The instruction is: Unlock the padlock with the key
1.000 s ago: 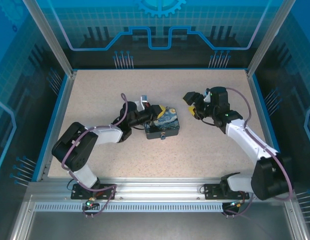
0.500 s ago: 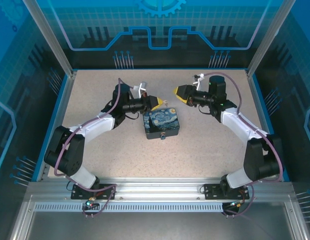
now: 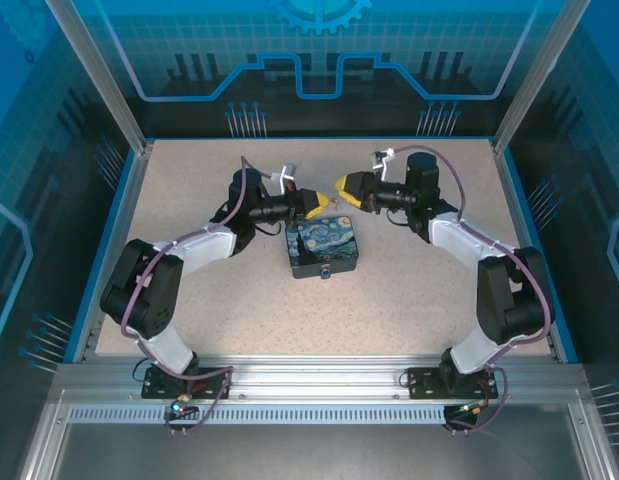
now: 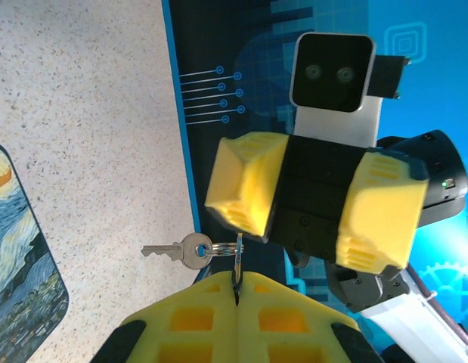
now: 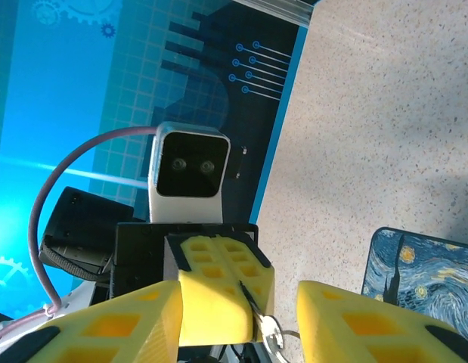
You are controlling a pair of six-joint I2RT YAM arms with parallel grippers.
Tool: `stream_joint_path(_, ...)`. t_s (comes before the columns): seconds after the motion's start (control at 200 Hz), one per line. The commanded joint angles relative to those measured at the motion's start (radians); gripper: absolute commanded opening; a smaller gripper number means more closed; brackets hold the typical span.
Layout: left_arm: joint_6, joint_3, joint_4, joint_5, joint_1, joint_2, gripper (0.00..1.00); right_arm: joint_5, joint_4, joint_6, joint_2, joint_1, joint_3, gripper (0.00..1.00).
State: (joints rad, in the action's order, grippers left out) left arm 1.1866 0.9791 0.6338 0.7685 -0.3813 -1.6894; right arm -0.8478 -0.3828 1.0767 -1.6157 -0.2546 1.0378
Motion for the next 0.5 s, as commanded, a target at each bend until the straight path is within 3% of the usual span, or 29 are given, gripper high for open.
stream_joint_path(0.0,0.042,-0.002,0.083,0.024,0.010,-0.018,0.00,-0.033,-0.043,0.017,-0.015,-0.014,-0.019,0.44)
stream_joint_path(0.495,0.064,0.020,0.104,0.036,0.017,-0.052,0.00,-0.076,-0.021,-0.008,-0.025,-0.014,-0.037,0.35)
